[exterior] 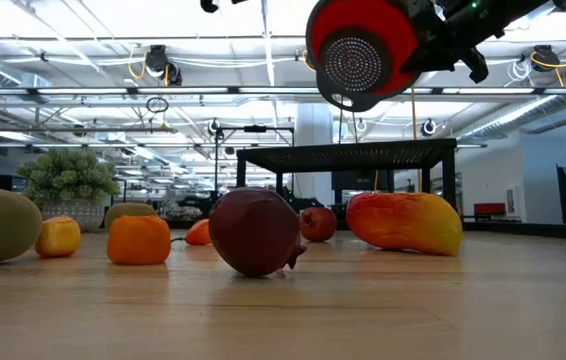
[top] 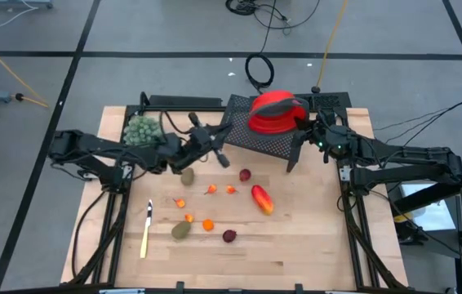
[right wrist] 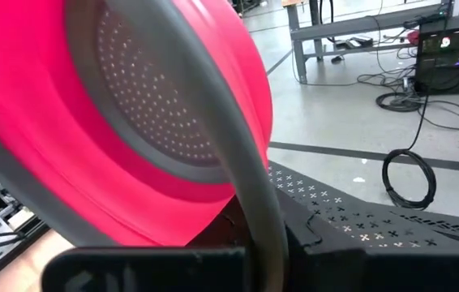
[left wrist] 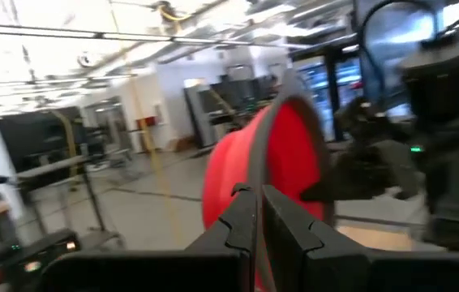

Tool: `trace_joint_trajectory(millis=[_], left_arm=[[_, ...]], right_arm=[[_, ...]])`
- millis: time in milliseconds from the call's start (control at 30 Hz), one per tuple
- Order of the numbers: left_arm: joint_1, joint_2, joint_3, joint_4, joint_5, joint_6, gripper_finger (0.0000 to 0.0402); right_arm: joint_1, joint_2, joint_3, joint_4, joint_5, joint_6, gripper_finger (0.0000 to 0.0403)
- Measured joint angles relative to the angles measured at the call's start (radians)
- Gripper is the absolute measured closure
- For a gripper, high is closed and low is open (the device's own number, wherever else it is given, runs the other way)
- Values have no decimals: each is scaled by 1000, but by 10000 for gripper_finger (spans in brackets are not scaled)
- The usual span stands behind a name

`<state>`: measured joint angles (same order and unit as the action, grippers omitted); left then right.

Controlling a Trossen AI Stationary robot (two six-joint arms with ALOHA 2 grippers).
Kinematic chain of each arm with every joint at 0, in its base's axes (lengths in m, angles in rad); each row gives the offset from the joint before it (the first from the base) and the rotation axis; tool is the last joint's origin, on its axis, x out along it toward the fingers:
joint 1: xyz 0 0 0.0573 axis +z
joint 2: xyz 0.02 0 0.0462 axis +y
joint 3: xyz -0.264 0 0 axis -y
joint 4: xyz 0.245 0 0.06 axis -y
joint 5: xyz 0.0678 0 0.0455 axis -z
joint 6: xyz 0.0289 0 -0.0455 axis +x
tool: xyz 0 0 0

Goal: Pick & Place Fruit
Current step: Put the red strainer bowl on the shelf

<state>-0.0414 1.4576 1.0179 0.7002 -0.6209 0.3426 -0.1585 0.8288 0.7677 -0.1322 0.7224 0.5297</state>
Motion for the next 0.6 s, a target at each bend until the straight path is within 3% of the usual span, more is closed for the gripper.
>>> trace_joint_trajectory(millis=[167,467,600], left_arm=[[-1,71,72,-3,-51,49,376],[-1,151,154,-32,-53,24,374],[-1,160,155,-50,-53,-31,348]], right_arm=[[0,0,0,0,19,-3,400],[0,0,0,7,19,-18,399],[0,0,0,9,18,-19,399]])
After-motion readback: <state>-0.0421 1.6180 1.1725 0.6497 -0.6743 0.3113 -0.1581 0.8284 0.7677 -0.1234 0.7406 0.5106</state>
